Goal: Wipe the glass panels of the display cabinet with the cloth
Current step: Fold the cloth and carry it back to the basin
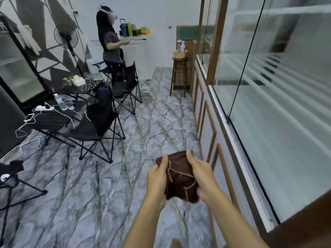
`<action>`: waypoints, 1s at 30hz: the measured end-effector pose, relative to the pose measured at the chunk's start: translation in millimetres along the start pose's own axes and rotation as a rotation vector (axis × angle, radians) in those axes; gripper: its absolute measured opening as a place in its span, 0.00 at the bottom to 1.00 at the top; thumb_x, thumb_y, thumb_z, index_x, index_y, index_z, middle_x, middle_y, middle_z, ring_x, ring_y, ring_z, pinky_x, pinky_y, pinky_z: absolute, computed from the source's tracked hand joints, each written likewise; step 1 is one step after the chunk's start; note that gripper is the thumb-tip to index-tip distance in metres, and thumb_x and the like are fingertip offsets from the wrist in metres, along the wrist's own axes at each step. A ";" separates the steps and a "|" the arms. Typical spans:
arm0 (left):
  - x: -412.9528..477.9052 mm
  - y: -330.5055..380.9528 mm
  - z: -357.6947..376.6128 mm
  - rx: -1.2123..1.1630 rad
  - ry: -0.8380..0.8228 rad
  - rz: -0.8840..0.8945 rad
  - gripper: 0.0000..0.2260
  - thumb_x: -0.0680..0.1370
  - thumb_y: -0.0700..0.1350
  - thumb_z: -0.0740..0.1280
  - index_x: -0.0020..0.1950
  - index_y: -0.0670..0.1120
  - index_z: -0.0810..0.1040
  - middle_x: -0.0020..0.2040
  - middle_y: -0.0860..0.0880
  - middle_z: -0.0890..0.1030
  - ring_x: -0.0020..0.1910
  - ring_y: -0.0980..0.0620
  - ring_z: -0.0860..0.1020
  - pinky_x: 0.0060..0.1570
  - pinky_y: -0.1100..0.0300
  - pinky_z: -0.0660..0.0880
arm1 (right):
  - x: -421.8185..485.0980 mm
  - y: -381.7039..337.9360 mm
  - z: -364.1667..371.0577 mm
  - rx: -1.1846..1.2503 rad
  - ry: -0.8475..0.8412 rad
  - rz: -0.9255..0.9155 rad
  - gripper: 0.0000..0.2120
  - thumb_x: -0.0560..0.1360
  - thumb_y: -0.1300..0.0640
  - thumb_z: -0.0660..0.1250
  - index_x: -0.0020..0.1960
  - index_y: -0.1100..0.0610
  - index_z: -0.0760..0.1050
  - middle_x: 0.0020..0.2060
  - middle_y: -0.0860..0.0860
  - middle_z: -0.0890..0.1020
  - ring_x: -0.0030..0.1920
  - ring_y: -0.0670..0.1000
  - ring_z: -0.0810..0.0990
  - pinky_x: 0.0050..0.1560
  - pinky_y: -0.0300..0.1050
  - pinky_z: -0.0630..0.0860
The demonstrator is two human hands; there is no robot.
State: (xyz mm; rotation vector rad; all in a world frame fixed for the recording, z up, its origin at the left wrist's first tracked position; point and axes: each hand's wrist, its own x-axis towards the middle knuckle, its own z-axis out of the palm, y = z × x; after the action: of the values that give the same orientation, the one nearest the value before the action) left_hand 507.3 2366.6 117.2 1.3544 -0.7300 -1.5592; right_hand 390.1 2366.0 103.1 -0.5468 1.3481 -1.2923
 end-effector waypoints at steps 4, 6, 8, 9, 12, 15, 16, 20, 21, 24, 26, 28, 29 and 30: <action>103.6 42.7 13.1 0.029 -0.057 -0.021 0.15 0.80 0.53 0.67 0.51 0.41 0.84 0.43 0.43 0.87 0.40 0.47 0.86 0.32 0.58 0.80 | 91.7 -25.8 34.7 0.040 0.023 -0.049 0.11 0.76 0.53 0.73 0.50 0.62 0.83 0.42 0.58 0.87 0.44 0.59 0.87 0.46 0.51 0.83; 159.2 71.5 27.4 0.056 -0.074 -0.010 0.15 0.80 0.52 0.68 0.50 0.40 0.84 0.42 0.42 0.87 0.40 0.45 0.86 0.34 0.56 0.81 | 145.5 -44.9 55.3 0.045 0.070 -0.072 0.10 0.76 0.54 0.72 0.51 0.61 0.83 0.43 0.59 0.87 0.45 0.59 0.87 0.49 0.55 0.84; 212.6 102.5 40.9 0.070 -0.093 0.007 0.14 0.79 0.51 0.70 0.49 0.39 0.84 0.42 0.42 0.87 0.41 0.45 0.86 0.38 0.54 0.83 | 198.1 -65.9 78.6 0.044 0.096 -0.089 0.11 0.76 0.53 0.72 0.52 0.61 0.83 0.44 0.59 0.87 0.47 0.60 0.87 0.53 0.58 0.83; 239.5 118.4 46.8 0.066 -0.094 0.015 0.14 0.79 0.50 0.70 0.49 0.39 0.84 0.42 0.42 0.87 0.41 0.45 0.86 0.39 0.53 0.84 | 224.0 -78.1 90.5 0.049 0.107 -0.094 0.11 0.76 0.53 0.72 0.52 0.61 0.83 0.45 0.59 0.87 0.47 0.59 0.87 0.53 0.59 0.83; 319.5 159.4 60.8 0.047 -0.108 0.029 0.13 0.79 0.50 0.71 0.49 0.39 0.85 0.43 0.41 0.87 0.43 0.44 0.86 0.44 0.51 0.83 | 296.2 -111.8 124.1 0.054 0.119 -0.106 0.11 0.76 0.54 0.72 0.52 0.62 0.82 0.44 0.59 0.87 0.47 0.59 0.87 0.52 0.57 0.83; 401.5 191.6 70.4 0.029 -0.105 0.026 0.14 0.79 0.50 0.71 0.51 0.39 0.84 0.44 0.41 0.87 0.44 0.44 0.86 0.47 0.49 0.83 | 373.6 -138.6 155.3 0.038 0.118 -0.124 0.11 0.77 0.53 0.72 0.51 0.62 0.83 0.42 0.58 0.87 0.44 0.58 0.87 0.43 0.50 0.84; 431.7 202.8 74.3 0.028 -0.107 0.027 0.13 0.79 0.50 0.71 0.52 0.39 0.84 0.44 0.41 0.87 0.44 0.44 0.86 0.47 0.49 0.83 | 402.8 -146.9 166.7 0.032 0.123 -0.133 0.11 0.77 0.53 0.72 0.50 0.61 0.83 0.42 0.58 0.87 0.44 0.57 0.87 0.42 0.49 0.83; 559.0 255.3 96.5 0.018 -0.116 0.054 0.12 0.79 0.48 0.71 0.50 0.39 0.84 0.44 0.40 0.87 0.44 0.43 0.86 0.43 0.51 0.84 | 525.4 -186.5 216.6 0.042 0.156 -0.158 0.11 0.76 0.53 0.72 0.50 0.61 0.83 0.43 0.59 0.87 0.47 0.60 0.86 0.52 0.58 0.83; 590.3 270.0 102.4 0.022 -0.115 0.063 0.12 0.79 0.48 0.70 0.49 0.39 0.84 0.45 0.39 0.87 0.44 0.42 0.86 0.43 0.51 0.84 | 555.2 -197.9 229.0 0.045 0.166 -0.163 0.11 0.76 0.53 0.73 0.50 0.61 0.83 0.44 0.59 0.87 0.47 0.61 0.86 0.53 0.59 0.83; 681.8 318.4 120.5 0.044 -0.145 0.078 0.13 0.79 0.49 0.70 0.50 0.38 0.84 0.45 0.39 0.86 0.45 0.42 0.86 0.45 0.51 0.84 | 642.0 -235.5 265.4 0.060 0.193 -0.175 0.09 0.76 0.53 0.73 0.48 0.60 0.82 0.44 0.59 0.87 0.47 0.60 0.86 0.54 0.60 0.82; 741.6 351.8 136.2 0.060 -0.165 0.095 0.13 0.79 0.49 0.70 0.50 0.38 0.84 0.45 0.39 0.86 0.45 0.42 0.86 0.47 0.48 0.83 | 700.4 -262.5 286.7 0.080 0.208 -0.189 0.09 0.76 0.53 0.73 0.48 0.60 0.82 0.44 0.58 0.87 0.47 0.60 0.86 0.54 0.60 0.82; 796.7 379.3 154.1 0.075 -0.176 0.108 0.12 0.79 0.49 0.70 0.48 0.39 0.84 0.44 0.40 0.87 0.44 0.42 0.86 0.47 0.48 0.84 | 757.2 -288.0 304.0 0.084 0.219 -0.201 0.10 0.76 0.53 0.73 0.50 0.59 0.83 0.44 0.58 0.87 0.47 0.59 0.86 0.54 0.60 0.82; 822.8 390.6 162.6 0.077 -0.180 0.111 0.12 0.79 0.49 0.70 0.48 0.40 0.84 0.44 0.41 0.87 0.44 0.43 0.86 0.46 0.49 0.84 | 785.0 -299.5 311.3 0.083 0.217 -0.205 0.10 0.76 0.52 0.73 0.50 0.59 0.83 0.44 0.57 0.87 0.47 0.59 0.87 0.54 0.59 0.83; 849.2 401.0 171.3 0.075 -0.186 0.111 0.12 0.80 0.49 0.70 0.48 0.41 0.84 0.44 0.42 0.87 0.44 0.44 0.86 0.44 0.51 0.84 | 812.8 -310.3 317.9 0.079 0.215 -0.208 0.10 0.76 0.52 0.73 0.51 0.59 0.83 0.44 0.57 0.87 0.47 0.58 0.87 0.54 0.59 0.83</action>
State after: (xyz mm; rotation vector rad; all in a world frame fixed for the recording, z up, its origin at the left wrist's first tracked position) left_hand 463.3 1413.4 146.6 1.2113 -0.9707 -1.5959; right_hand 356.9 1440.9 137.7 -0.5141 1.4370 -1.6048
